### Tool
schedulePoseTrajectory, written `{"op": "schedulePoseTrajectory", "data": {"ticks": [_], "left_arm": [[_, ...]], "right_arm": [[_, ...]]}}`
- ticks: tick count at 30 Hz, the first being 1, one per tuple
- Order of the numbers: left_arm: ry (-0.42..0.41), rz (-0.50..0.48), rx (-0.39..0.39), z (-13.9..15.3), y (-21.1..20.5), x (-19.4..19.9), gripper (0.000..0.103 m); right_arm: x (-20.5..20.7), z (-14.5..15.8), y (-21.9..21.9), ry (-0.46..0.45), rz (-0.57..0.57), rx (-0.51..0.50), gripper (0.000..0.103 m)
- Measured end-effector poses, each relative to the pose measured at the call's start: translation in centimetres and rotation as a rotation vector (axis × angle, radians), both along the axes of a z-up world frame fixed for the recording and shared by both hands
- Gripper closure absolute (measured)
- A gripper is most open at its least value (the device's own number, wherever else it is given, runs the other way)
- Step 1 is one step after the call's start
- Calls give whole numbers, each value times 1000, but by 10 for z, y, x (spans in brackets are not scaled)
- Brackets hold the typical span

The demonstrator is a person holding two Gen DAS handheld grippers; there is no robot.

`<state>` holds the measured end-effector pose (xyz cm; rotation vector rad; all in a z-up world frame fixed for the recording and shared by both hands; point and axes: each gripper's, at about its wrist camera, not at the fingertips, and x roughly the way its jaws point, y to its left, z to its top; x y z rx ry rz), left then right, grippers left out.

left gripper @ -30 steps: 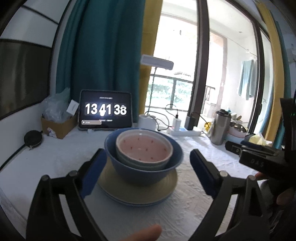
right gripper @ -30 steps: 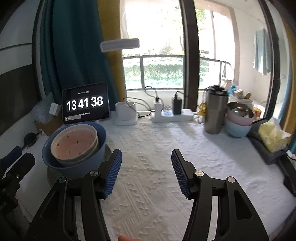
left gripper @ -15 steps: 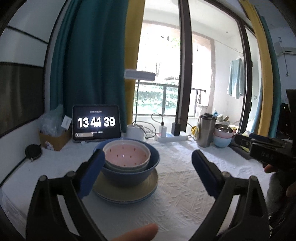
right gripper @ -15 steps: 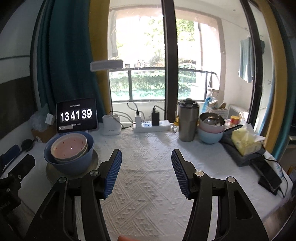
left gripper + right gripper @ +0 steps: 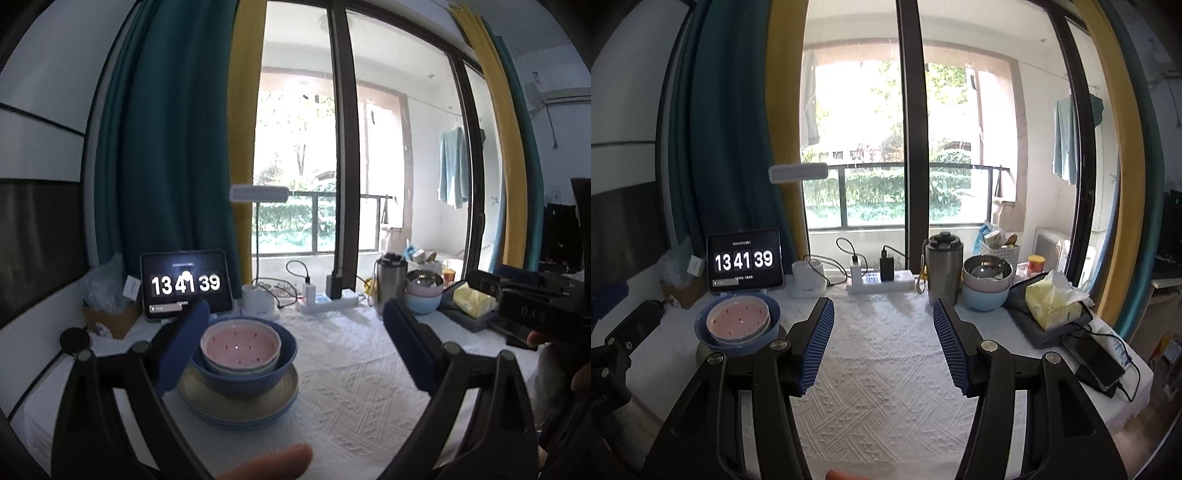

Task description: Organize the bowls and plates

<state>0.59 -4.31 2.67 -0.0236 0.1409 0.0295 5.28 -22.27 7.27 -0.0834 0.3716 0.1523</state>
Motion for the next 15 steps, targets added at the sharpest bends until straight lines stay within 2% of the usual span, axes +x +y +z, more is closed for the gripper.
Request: {"op": "schedulePoseTrajectory", "data": {"ticks": [8,15], "left_arm": [[-19,52,37,16,3,-17,7],[10,74,14,12,17,-20,7]], "right_arm": [[-20,22,-1,-31,5,7,43],[-30,30,0,-42,2,11,43]]}}
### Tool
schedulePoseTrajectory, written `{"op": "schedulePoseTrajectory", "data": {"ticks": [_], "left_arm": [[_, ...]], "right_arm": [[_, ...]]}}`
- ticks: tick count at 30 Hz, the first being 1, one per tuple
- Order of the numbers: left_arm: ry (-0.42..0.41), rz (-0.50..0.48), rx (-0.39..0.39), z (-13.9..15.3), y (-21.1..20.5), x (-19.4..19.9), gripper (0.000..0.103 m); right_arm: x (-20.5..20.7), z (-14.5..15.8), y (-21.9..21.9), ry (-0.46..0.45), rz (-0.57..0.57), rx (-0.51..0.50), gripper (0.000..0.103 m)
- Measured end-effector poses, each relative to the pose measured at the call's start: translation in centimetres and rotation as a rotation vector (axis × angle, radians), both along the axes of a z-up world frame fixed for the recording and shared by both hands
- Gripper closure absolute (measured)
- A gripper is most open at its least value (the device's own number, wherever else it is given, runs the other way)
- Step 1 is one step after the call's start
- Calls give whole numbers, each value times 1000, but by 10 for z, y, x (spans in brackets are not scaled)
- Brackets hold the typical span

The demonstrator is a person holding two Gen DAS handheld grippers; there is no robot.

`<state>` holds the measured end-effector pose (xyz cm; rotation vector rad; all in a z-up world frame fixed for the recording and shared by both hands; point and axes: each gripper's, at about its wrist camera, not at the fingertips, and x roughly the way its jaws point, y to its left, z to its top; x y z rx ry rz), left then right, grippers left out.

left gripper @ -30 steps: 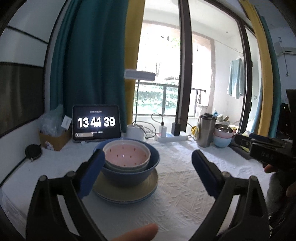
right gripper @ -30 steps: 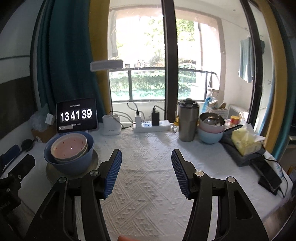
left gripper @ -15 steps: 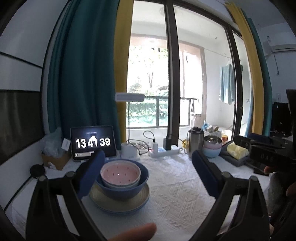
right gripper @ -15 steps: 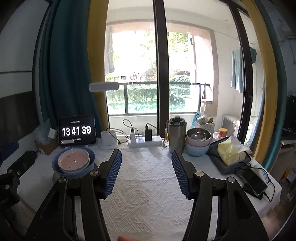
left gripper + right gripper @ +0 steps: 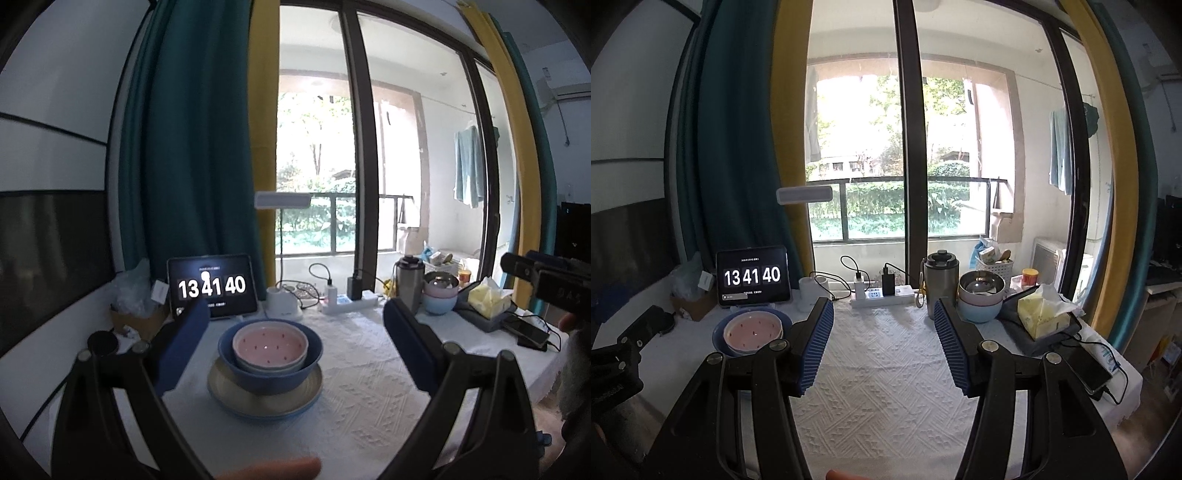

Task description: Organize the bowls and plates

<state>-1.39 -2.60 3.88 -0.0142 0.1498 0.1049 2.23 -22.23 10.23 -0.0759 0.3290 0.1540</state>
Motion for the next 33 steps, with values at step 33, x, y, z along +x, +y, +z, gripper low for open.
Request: {"op": "schedulePoseTrajectory", "data": {"ticks": [33], "left_arm": [[11,6,-31,-10,10,1,7]], "right_arm": [[10,-9,10,41,19,-6,43]]}}
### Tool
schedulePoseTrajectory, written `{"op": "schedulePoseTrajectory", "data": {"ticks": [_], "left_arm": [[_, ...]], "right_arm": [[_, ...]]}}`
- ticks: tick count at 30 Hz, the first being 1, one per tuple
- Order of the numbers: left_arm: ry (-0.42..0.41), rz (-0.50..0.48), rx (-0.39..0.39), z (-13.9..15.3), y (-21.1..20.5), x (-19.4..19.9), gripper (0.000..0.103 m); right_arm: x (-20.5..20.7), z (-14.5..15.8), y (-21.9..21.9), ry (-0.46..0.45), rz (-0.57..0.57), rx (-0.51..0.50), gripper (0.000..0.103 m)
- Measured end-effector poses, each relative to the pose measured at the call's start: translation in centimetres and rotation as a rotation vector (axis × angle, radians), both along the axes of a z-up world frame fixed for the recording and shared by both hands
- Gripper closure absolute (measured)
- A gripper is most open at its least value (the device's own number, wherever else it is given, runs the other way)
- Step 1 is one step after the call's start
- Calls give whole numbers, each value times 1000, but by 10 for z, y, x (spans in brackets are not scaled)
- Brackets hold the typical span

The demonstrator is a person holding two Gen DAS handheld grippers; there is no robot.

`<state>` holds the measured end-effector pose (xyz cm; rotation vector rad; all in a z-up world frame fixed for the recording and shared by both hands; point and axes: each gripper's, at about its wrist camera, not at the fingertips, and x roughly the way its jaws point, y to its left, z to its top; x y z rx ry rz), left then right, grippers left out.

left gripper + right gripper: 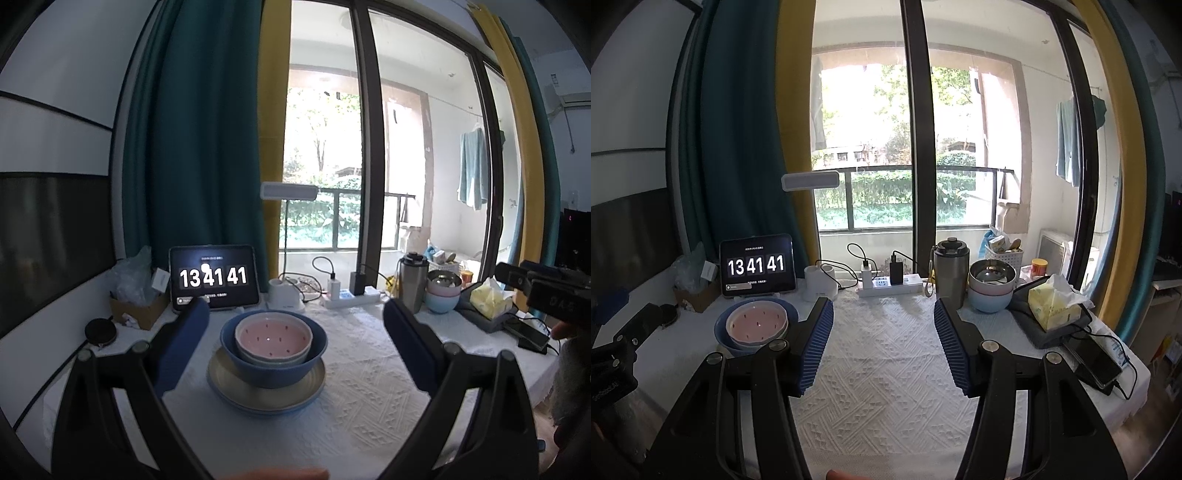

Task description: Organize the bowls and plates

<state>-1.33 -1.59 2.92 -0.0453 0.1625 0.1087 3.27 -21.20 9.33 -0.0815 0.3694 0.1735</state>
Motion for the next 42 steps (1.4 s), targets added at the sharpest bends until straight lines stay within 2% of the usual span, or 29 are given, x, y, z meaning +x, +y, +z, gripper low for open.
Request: {"op": "schedulePoseTrajectory", "data": {"ticks": [42], "left_arm": [[8,-9,1,-5,-5,-1,7]], "right_arm": [[2,-8,1,16,-6,-1,43]]}}
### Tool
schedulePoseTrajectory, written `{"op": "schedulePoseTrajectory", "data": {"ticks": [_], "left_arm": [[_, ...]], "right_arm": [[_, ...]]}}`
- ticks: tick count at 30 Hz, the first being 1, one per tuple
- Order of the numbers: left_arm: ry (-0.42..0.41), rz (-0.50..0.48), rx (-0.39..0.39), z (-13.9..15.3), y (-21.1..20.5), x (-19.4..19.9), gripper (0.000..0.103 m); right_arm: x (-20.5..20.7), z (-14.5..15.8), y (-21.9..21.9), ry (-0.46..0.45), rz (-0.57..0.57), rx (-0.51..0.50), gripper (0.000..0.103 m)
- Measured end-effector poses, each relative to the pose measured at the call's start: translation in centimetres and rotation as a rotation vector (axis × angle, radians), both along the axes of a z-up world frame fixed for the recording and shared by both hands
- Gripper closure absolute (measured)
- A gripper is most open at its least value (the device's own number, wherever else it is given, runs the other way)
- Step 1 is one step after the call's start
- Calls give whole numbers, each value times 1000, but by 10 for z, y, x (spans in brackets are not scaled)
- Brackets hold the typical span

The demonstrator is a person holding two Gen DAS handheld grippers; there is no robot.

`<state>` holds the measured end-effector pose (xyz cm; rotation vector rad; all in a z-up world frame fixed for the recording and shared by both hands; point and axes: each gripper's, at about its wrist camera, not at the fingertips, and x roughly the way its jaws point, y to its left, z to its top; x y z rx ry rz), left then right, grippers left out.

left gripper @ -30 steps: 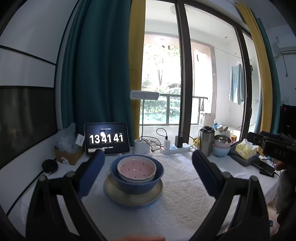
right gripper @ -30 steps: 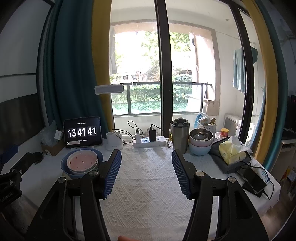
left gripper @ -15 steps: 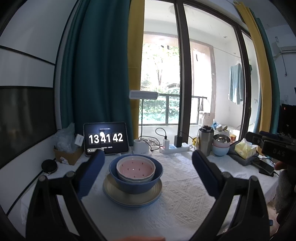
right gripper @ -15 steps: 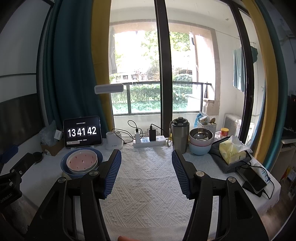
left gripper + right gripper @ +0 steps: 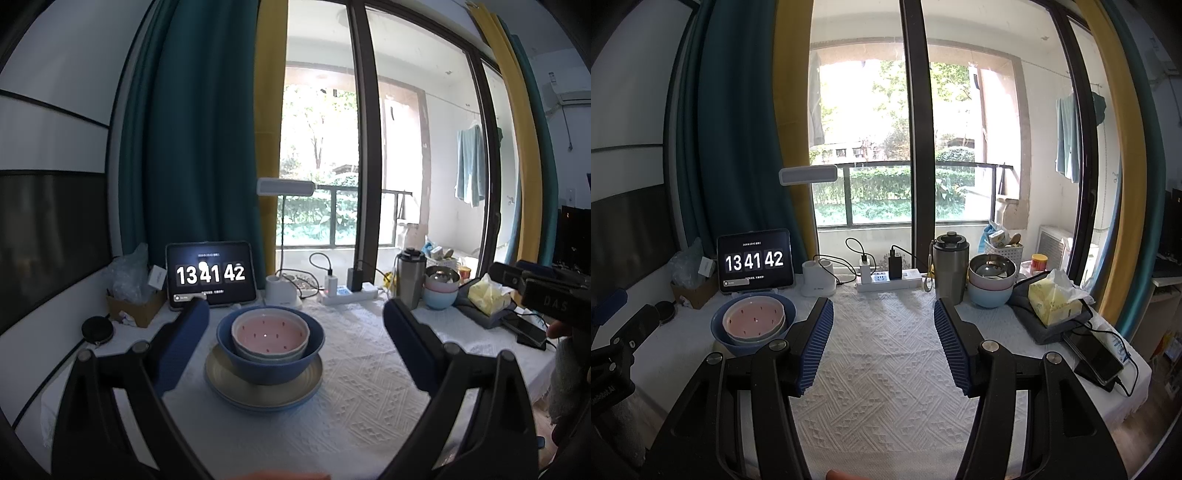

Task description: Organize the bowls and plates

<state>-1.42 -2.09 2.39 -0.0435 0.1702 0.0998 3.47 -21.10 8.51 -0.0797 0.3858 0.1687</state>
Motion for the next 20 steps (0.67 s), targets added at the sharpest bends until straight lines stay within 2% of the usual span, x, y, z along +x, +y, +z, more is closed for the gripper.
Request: {"op": "schedulePoseTrajectory", "data": {"ticks": [20], "left_arm": [[14,-15,-5,-3,1,2,7]], "right_arm": [[0,-2,0,4,0,-1,43]]}}
